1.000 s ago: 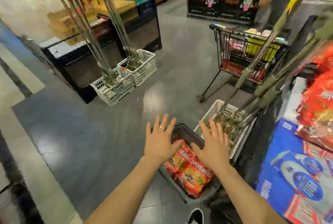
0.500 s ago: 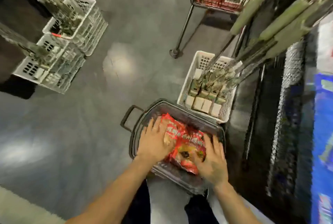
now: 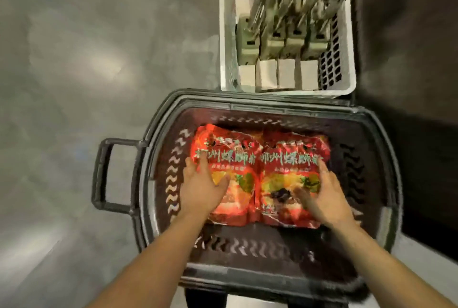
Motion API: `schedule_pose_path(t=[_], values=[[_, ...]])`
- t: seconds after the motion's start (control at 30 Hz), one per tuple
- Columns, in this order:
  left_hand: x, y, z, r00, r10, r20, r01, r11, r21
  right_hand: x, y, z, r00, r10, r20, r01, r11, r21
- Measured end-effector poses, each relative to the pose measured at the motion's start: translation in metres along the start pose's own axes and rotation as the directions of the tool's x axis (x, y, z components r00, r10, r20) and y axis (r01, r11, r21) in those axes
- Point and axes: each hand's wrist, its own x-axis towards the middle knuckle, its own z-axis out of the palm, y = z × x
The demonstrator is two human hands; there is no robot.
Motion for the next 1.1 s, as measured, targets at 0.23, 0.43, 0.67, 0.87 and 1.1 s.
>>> schedule_pose_path(t=[0.23,0.43,0.67,0.87,1.1], values=[[0.03,-0.02,0.074,0.989,-0.15,0.011,0.15,0.988,-0.028,0.049,0.039,0.063,0.99,0.14,-0.016,-0.14,0.99,0.008],[0.038,-0.018,0.075,0.982,-0.181,0.048,0.187,0.963,-0.195,0.03,0.022,0.068,0.991,0.083,-0.1,-0.089,0.994,-0.059],[0.03,-0.017,0.071,0.998,-0.057,-0.041,0.05,0.987,-0.152,0.041,0.007,0.061,0.994,0.105,0.024,-0.106,0.993,0.055],[0.037,-0.019,0.072,0.996,-0.034,0.079,0.055,0.956,-0.288,0.035,0.01,0.063,0.995,0.078,-0.067,-0.081,0.996,-0.038],[0.005,-0.012,0.023,0.997,0.017,0.08,0.026,0.86,-0.51,-0.009,-0.002,0.044,0.996,-0.052,-0.075,0.064,0.983,0.169]])
